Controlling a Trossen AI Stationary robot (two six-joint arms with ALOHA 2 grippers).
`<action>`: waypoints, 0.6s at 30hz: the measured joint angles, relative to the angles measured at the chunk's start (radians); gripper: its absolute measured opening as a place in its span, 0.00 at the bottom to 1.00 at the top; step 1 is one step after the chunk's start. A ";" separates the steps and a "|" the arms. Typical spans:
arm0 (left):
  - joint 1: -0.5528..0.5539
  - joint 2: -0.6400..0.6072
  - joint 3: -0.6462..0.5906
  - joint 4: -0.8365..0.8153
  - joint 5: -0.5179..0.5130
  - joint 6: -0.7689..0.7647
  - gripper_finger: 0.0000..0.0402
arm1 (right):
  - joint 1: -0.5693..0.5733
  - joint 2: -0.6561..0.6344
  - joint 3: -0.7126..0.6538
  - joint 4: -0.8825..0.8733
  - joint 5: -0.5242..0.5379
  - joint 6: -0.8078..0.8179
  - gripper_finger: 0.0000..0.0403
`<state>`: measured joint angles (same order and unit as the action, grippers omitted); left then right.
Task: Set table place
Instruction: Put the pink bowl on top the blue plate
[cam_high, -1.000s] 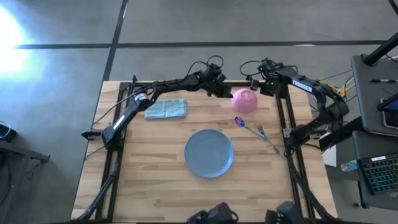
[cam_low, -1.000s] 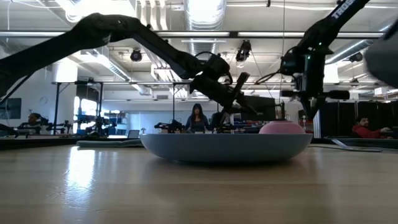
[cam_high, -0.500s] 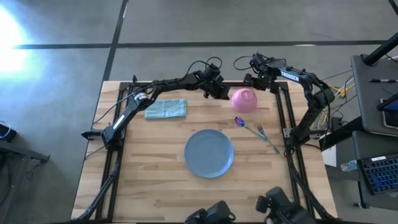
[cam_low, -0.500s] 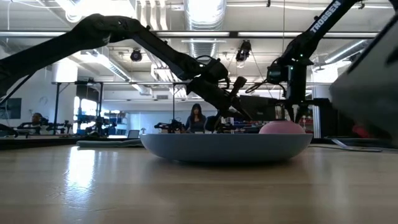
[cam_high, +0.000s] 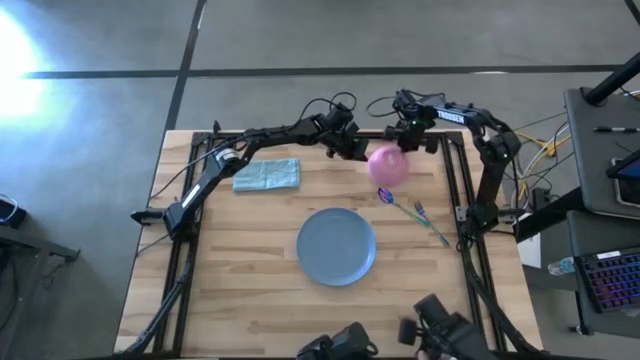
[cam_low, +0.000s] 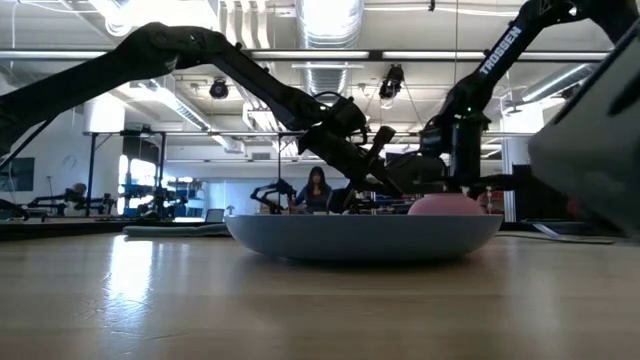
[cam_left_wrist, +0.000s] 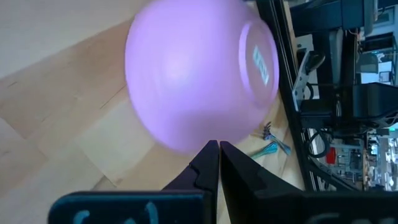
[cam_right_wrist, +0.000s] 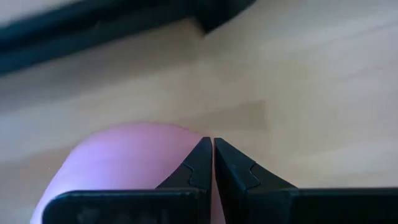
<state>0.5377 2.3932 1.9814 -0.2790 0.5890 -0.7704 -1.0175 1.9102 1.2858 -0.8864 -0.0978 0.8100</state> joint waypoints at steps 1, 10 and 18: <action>0.000 0.000 0.000 0.000 0.004 0.000 0.00 | 0.004 0.000 0.000 0.000 -0.013 0.000 0.02; 0.000 -0.001 0.000 -0.017 0.057 0.032 0.00 | 0.072 -0.030 0.032 0.001 -0.041 -0.027 0.02; 0.000 -0.006 0.011 -0.142 -0.003 0.159 0.00 | 0.096 -0.043 0.057 0.000 0.017 -0.095 0.02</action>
<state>0.5377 2.3874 1.9926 -0.4215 0.5856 -0.6113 -0.9218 1.8674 1.3428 -0.8867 -0.0810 0.7154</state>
